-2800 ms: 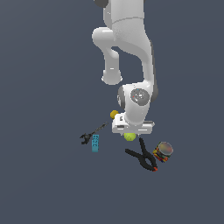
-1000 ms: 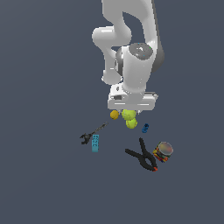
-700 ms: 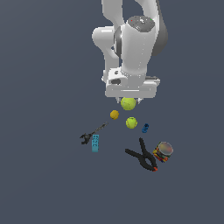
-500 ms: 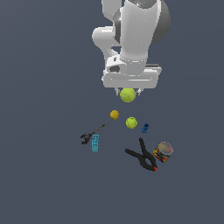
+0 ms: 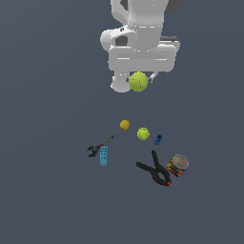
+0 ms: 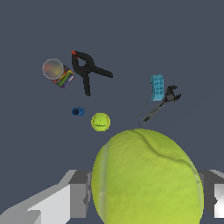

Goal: Pick up a designated object from a clutter of objects.

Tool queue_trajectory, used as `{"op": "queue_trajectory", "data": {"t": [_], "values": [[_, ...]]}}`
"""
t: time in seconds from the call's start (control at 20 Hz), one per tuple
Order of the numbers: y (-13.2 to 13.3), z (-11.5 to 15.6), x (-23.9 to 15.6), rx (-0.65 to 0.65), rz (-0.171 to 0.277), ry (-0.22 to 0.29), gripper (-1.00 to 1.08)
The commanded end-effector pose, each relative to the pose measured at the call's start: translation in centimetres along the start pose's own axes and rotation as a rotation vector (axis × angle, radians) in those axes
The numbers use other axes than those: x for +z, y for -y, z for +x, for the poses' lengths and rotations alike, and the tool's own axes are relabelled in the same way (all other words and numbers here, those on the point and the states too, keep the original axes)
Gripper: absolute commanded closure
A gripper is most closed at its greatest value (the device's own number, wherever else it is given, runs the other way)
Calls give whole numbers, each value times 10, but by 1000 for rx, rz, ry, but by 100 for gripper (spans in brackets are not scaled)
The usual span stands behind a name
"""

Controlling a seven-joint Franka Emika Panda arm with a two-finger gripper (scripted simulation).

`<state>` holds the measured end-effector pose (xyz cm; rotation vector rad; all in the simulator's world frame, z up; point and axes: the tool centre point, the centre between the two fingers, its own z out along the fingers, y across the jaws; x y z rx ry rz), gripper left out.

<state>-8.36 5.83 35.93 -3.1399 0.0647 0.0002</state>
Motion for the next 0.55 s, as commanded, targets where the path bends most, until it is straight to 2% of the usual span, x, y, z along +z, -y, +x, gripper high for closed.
{"op": "queue_trajectory", "data": {"t": [0.0, 0.5], "values": [[-2, -4, -15, 0, 0, 0, 108], [-5, -7, -39, 0, -1, 0, 108]]}}
